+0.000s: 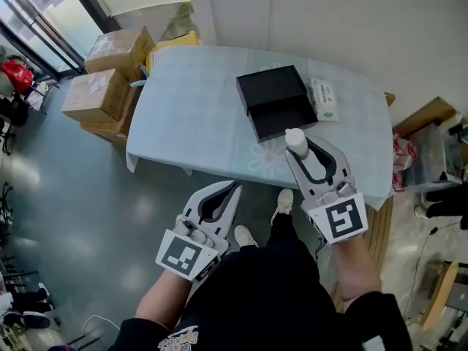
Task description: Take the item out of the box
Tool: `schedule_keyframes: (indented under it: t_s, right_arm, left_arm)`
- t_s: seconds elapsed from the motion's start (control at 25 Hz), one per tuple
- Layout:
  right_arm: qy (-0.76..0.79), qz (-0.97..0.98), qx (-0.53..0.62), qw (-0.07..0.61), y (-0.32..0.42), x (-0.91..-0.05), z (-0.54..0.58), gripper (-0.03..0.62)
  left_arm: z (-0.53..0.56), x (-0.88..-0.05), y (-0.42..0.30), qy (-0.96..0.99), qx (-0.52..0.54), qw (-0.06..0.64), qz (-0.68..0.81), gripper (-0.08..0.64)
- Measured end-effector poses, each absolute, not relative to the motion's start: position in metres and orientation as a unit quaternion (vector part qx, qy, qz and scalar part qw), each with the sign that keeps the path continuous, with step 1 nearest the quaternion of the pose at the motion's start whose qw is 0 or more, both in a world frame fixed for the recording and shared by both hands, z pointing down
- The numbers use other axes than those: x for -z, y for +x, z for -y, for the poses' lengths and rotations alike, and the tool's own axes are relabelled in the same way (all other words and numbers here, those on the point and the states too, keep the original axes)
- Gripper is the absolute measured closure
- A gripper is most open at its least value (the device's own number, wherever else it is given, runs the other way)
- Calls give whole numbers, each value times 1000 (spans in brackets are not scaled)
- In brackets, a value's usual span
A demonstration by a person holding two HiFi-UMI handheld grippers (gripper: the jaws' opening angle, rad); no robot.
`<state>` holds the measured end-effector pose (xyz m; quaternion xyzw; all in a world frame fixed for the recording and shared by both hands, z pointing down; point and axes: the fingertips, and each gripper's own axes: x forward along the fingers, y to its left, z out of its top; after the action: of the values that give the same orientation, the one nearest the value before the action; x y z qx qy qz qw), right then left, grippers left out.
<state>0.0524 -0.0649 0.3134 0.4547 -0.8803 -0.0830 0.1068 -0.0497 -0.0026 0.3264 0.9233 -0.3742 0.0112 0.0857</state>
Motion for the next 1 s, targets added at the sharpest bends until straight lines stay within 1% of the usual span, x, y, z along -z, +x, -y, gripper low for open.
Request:
schedule_keyframes:
  t_s: [0.48,1.0]
  right_arm:
    - [480,871,21,105,58,-338,5,449]
    - [459,881,10,111,56,-356,-30,449]
  left_arm:
    - [-14,-334,-36,933,-5,88,348,552]
    - [-27,-342,-28,932,-13,99,348,552]
